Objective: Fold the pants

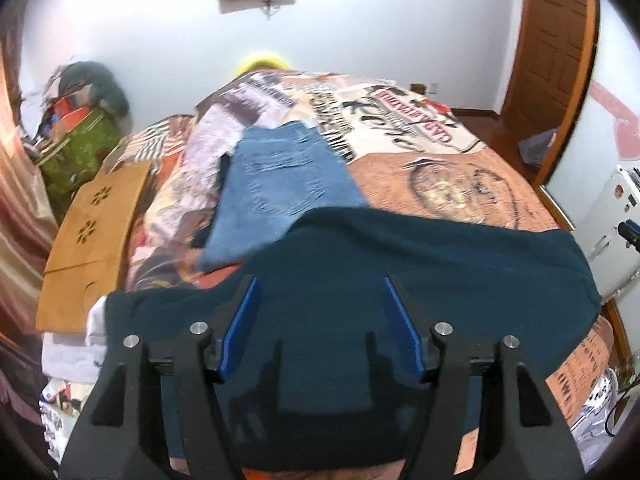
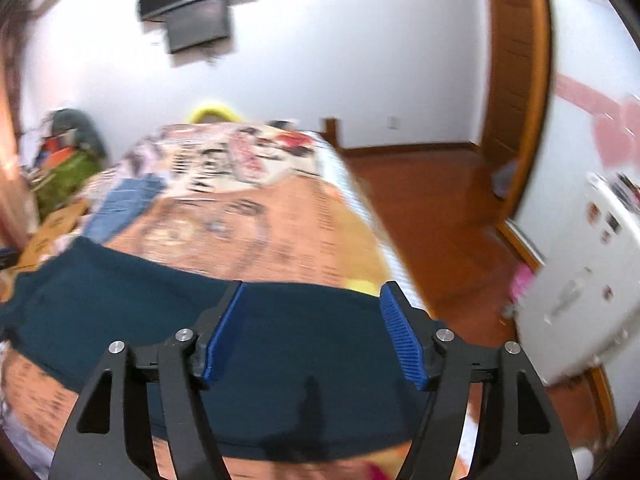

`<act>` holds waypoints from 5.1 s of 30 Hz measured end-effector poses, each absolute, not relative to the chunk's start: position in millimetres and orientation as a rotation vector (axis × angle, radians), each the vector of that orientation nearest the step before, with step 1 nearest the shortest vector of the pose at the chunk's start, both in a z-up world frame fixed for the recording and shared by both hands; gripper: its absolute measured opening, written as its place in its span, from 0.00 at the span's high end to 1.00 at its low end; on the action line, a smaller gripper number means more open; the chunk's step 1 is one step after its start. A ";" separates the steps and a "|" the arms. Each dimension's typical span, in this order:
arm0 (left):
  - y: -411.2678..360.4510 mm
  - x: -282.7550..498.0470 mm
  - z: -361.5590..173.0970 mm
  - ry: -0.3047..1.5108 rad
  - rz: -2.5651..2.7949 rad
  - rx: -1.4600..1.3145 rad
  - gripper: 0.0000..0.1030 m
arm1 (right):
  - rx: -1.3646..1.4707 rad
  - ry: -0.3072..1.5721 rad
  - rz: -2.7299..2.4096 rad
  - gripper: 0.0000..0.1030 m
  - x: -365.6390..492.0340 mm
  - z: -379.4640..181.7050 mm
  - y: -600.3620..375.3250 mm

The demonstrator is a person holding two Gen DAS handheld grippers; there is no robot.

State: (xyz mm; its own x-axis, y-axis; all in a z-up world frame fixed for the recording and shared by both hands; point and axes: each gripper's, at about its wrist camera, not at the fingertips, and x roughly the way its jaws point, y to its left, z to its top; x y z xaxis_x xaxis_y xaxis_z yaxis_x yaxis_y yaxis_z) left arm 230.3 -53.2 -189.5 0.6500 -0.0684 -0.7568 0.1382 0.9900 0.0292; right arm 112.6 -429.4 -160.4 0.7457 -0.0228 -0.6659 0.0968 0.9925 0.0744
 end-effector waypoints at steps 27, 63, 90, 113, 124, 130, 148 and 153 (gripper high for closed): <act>-218.5 253.5 -235.7 0.988 -0.505 0.276 0.30 | 0.509 0.862 -0.377 0.26 43.1 -226.9 -503.5; -259.6 252.4 -259.9 1.020 -0.483 0.358 0.19 | 0.882 0.740 -0.278 0.86 55.1 -274.2 -564.3; -140.4 227.8 -199.3 0.885 -0.362 0.111 0.19 | 0.112 0.812 0.370 0.88 122.2 -189.8 -333.0; -151.7 237.7 -212.4 0.902 -0.420 0.120 0.19 | 0.194 0.928 0.123 0.58 93.5 -197.8 -397.1; -159.0 249.2 -222.8 0.927 -0.413 0.158 0.19 | 0.170 0.997 -0.012 0.58 157.8 -237.9 -422.3; -153.1 255.1 -226.4 0.936 -0.403 0.149 0.19 | 0.171 0.968 0.135 0.58 172.5 -225.2 -389.4; -161.5 263.8 -226.0 1.032 -0.526 0.027 0.19 | 0.142 0.909 0.316 0.53 159.3 -209.5 -331.6; -169.8 265.1 -232.8 1.095 -0.559 -0.053 0.19 | 0.195 0.925 0.241 0.53 142.3 -216.4 -356.5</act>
